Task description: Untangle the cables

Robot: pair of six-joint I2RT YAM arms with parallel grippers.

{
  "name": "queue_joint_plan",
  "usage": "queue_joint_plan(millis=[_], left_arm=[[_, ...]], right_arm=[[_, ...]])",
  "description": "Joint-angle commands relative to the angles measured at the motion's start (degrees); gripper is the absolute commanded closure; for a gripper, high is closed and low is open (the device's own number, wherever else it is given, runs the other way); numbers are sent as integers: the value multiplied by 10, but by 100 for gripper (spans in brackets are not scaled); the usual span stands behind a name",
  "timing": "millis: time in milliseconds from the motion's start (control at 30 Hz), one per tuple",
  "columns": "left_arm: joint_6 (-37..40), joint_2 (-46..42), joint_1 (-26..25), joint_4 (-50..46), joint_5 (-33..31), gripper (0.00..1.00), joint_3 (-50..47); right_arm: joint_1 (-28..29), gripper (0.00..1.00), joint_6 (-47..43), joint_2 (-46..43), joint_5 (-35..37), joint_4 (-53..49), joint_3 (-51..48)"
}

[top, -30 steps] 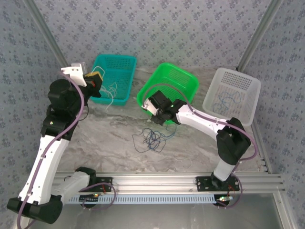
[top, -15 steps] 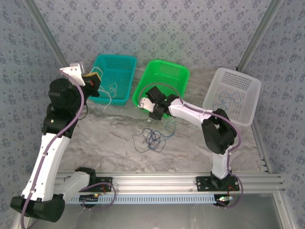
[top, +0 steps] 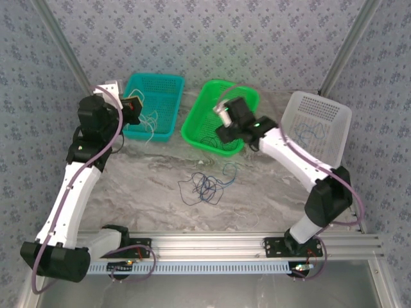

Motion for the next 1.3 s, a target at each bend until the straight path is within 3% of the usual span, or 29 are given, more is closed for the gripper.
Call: queue_joint_plan(millis=[0,233,500,767,833,1033,1133,1267], left_arm=[[17,22,9,7,14,93,37],[28,98,42,-8,25,93,69],[22,181,72,20,57,93,85],[2,281,108,38,94,93,129],[0,301,112,38,102,94,148],[-11,342,112,41,116,93,196],[-23,361,112,47,121,93,219],[-24,406,112,16,132,94,265]], right_arm=[[-75,27,149,18,64,-133,-1],[-179,24,224,14,8,-119,-53],[-201,24,224,59,-23,-112,-46],[-206,31,214,103,-14,-114,-46],[-207,36,209,102,-15,-105,-56],[-170,65,175,93,-11,-90,-80],[-140,74,167,88,-1,-88,-95],[-116,78,165,79,-1,-79,-117]])
